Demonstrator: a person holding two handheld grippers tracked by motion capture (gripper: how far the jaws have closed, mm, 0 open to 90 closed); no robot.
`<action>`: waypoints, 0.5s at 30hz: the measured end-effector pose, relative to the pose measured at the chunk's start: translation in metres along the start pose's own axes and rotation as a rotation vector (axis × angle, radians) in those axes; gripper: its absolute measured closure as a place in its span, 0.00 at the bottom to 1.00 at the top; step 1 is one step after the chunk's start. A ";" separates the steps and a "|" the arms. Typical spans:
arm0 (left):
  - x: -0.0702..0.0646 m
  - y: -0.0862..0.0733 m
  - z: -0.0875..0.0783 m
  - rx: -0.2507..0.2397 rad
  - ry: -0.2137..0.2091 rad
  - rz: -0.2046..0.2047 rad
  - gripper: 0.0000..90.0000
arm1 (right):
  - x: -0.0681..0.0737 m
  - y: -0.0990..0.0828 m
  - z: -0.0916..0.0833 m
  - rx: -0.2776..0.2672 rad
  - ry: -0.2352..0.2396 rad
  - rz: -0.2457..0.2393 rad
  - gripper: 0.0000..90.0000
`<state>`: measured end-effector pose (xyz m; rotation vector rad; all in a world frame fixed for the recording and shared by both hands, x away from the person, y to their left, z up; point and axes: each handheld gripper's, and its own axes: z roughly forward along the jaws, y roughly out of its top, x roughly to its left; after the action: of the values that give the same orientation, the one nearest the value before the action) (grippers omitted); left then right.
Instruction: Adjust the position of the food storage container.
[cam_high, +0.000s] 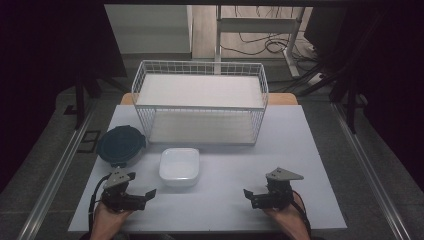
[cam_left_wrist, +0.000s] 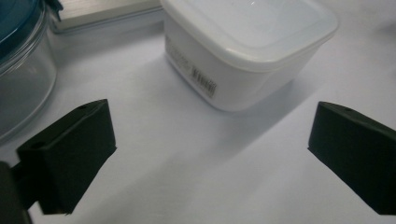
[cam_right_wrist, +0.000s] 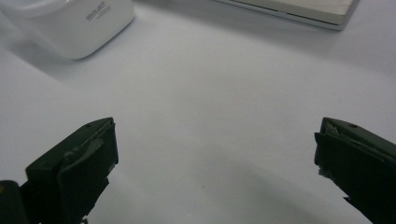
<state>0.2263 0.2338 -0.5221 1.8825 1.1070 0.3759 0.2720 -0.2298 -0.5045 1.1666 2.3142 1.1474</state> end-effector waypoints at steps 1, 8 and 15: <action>0.000 0.000 0.000 0.000 0.000 0.000 0.02 | 0.000 0.000 0.000 0.000 0.000 0.000 0.00; -0.002 0.000 0.002 0.023 0.015 0.031 0.06 | 0.002 0.003 -0.002 0.019 -0.024 -0.024 0.02; -0.003 0.000 0.003 0.012 0.040 0.053 0.14 | 0.006 0.004 -0.002 0.032 -0.033 -0.051 0.09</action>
<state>0.2264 0.2301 -0.5233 1.9257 1.0892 0.4391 0.2695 -0.2246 -0.4996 1.1221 2.3319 1.0682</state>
